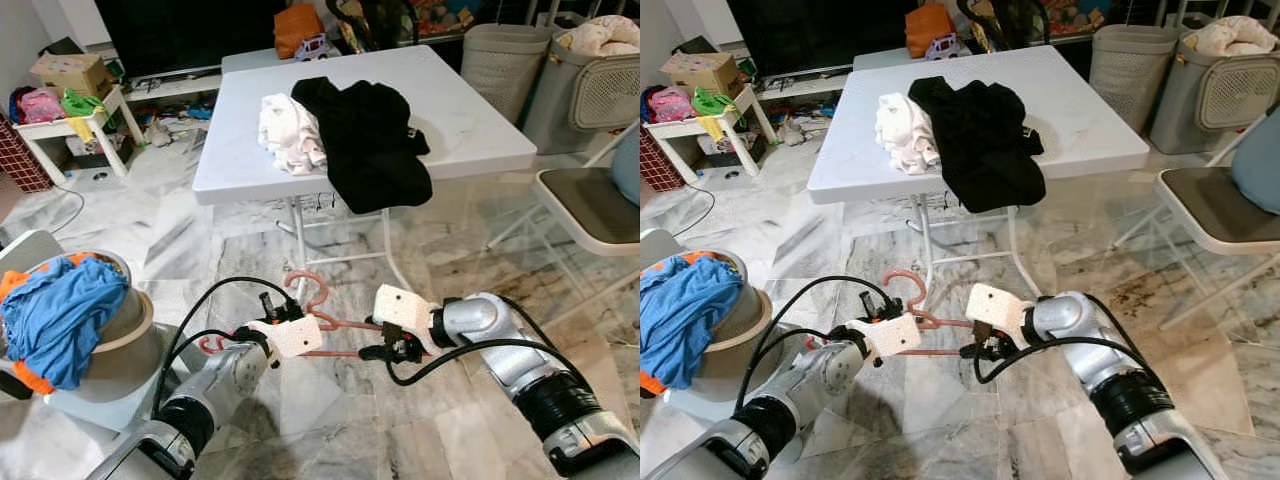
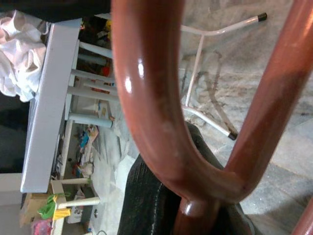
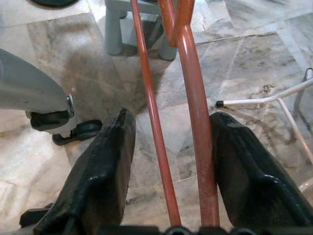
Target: Hang hanger
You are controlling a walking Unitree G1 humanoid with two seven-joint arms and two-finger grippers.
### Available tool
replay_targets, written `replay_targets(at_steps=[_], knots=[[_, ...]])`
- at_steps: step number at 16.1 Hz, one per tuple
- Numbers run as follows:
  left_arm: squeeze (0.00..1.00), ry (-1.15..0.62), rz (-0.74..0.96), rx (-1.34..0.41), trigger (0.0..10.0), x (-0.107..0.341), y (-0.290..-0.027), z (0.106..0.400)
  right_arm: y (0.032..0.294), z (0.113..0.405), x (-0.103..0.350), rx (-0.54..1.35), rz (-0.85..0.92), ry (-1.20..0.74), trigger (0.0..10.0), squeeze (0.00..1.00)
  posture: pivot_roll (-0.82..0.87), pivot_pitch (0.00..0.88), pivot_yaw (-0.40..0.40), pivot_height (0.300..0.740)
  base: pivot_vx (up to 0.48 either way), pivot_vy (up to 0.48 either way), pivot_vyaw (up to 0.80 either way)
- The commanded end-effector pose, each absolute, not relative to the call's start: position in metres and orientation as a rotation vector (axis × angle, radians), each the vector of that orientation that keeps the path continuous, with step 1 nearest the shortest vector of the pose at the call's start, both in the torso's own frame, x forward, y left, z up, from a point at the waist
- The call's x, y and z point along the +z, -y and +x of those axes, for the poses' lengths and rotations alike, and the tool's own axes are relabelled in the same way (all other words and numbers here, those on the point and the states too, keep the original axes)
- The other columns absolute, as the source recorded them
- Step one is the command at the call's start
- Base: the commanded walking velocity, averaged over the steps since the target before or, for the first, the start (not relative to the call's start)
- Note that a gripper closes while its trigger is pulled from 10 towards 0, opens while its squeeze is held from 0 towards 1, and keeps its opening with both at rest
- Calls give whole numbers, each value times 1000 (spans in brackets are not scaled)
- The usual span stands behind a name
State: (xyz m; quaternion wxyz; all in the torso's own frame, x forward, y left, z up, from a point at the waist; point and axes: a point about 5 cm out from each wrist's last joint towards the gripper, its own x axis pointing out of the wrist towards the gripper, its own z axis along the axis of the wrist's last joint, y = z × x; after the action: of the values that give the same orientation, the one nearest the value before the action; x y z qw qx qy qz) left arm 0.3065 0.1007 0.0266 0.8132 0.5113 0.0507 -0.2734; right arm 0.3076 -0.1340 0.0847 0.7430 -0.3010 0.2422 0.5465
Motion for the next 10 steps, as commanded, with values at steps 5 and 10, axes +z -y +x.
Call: replay_targets(at_steps=[5, 10], knots=[[0, -83, 1104, -565, 10000, 32, -102, 312, 129, 308, 79, 1201, -688, -569, 0, 0, -88, 0, 101, 740, 0, 0, 0], [0, -77, 1107, -562, 10000, 32, -102, 312, 132, 309, 77, 1187, -702, -582, 0, 0, -86, 0, 97, 740, 0, 0, 0]])
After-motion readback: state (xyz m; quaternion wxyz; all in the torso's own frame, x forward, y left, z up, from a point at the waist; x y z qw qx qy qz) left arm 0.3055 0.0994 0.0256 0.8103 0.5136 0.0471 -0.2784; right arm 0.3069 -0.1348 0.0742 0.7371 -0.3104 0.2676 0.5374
